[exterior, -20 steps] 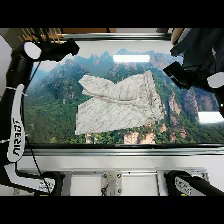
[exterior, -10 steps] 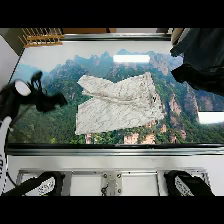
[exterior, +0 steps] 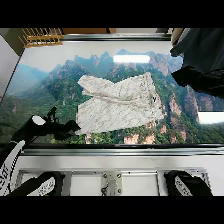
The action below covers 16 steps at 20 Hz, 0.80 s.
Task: Fold the clothes and pants, and hang the long-sleeved shirts on hangers.
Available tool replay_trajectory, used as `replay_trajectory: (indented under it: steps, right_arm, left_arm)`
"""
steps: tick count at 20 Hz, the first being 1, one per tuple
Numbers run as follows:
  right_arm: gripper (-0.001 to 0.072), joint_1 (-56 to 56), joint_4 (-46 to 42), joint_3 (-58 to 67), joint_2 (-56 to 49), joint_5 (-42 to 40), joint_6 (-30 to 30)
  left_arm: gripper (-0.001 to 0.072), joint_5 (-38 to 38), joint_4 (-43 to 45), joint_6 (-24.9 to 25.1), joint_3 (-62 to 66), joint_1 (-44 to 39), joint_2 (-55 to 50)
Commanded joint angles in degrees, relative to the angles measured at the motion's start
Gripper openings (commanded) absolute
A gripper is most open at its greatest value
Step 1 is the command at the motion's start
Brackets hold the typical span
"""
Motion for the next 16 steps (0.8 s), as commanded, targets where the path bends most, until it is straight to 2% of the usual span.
replay_trajectory:
  steps: [1, 3, 4, 5, 6, 7, 11, 13, 16]
  right_arm:
    - [0.0644, 0.0, 0.7, 0.0, 0.1, 0.4, 0.0]
    - [0.0643, 0.0, 0.7, 0.0, 0.2, 0.4, 0.0]
    - [0.0643, 0.0, 0.7, 0.0, 0.1, 0.7, 0.0]
    - [0.0644, -0.1, 0.4, 0.0, 0.1, 0.9, 0.0]
    - [0.0644, -0.2, -1.2, 0.0, 0.1, 1.5, 0.0]
    - [0.0644, -0.2, -3.8, -0.1, 0.1, 2.8, 0.0]
    - [0.0644, -4.0, -14.9, -8.1, -0.1, 8.7, 7.6]
    - [0.0644, -9.1, -14.6, -16.8, -1.4, 8.0, 12.1]
    - [0.0645, -14.7, -8.6, -29.6, -5.7, 0.2, 15.1]
  left_arm:
    - [0.0674, 1.4, -3.2, 2.0, 2.5, -3.2, -4.8]
    - [0.065, 1.5, -3.1, 1.9, 4.7, -5.8, -6.5]
    - [0.0384, 1.6, -3.0, 1.9, 5.6, -6.6, -6.9]
    - [0.0187, 1.8, -3.1, 1.9, 6.4, -6.7, -6.8]
    - [0.0071, 1.9, -3.0, 1.9, 7.0, -6.6, -6.3]
    - [0.001, 1.7, -2.5, 2.0, 7.6, -6.0, -5.5]
    - [0.001, 0.2, -2.6, 3.3, 8.1, -3.2, 0.3]
    - [0.001, -0.6, -2.6, 4.6, 8.1, -2.8, 2.3]
    - [0.001, -0.7, -2.6, 5.0, 8.1, -2.9, 4.0]
